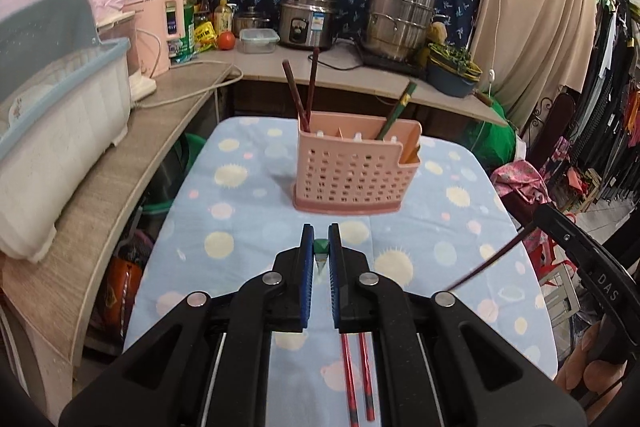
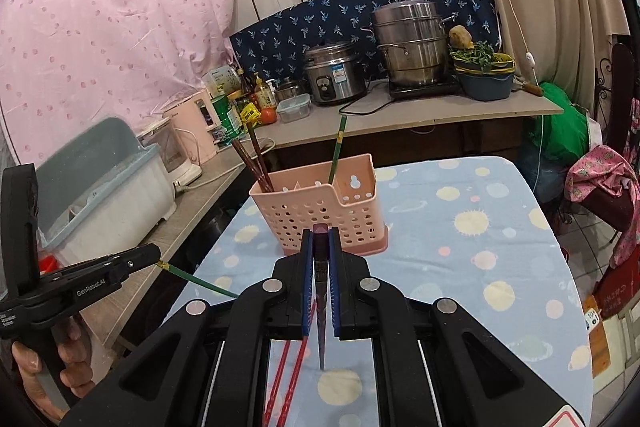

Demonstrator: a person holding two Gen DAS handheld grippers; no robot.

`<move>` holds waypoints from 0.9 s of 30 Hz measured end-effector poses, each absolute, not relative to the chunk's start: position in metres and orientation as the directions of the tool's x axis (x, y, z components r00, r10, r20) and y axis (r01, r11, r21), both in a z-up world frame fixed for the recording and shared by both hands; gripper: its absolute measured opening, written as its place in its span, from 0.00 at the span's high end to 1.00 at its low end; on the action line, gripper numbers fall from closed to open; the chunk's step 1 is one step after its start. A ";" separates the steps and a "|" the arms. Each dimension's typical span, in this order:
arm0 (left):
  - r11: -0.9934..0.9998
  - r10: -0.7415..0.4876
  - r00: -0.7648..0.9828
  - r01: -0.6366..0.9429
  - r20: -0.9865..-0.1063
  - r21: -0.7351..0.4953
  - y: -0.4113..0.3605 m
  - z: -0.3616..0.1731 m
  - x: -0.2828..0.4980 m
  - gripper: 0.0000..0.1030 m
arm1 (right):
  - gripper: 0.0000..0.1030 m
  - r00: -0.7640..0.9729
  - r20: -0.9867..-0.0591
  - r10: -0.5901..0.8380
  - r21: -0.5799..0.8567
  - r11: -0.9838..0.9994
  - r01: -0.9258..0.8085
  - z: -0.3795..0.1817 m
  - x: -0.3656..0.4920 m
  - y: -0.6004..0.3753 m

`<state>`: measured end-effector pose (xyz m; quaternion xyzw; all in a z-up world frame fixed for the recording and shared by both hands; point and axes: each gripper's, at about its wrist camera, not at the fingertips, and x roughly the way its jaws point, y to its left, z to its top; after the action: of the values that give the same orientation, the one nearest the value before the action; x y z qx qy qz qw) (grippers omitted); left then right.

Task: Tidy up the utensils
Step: 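Lift both chopsticks into the pink basket and open both grippers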

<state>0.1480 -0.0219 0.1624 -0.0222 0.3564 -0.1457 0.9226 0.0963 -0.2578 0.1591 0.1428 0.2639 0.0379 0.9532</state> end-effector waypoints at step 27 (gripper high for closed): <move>0.957 -0.280 0.894 0.230 -0.351 -0.178 -0.034 0.311 0.258 0.93 | 0.93 0.962 -0.244 0.124 0.376 0.926 -0.024 0.271 0.223 -0.292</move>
<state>0.2580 -0.0342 0.3112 -0.0661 0.1896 -0.1312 0.9708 0.2228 -0.2921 0.2713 0.1882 0.1326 0.0380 0.9724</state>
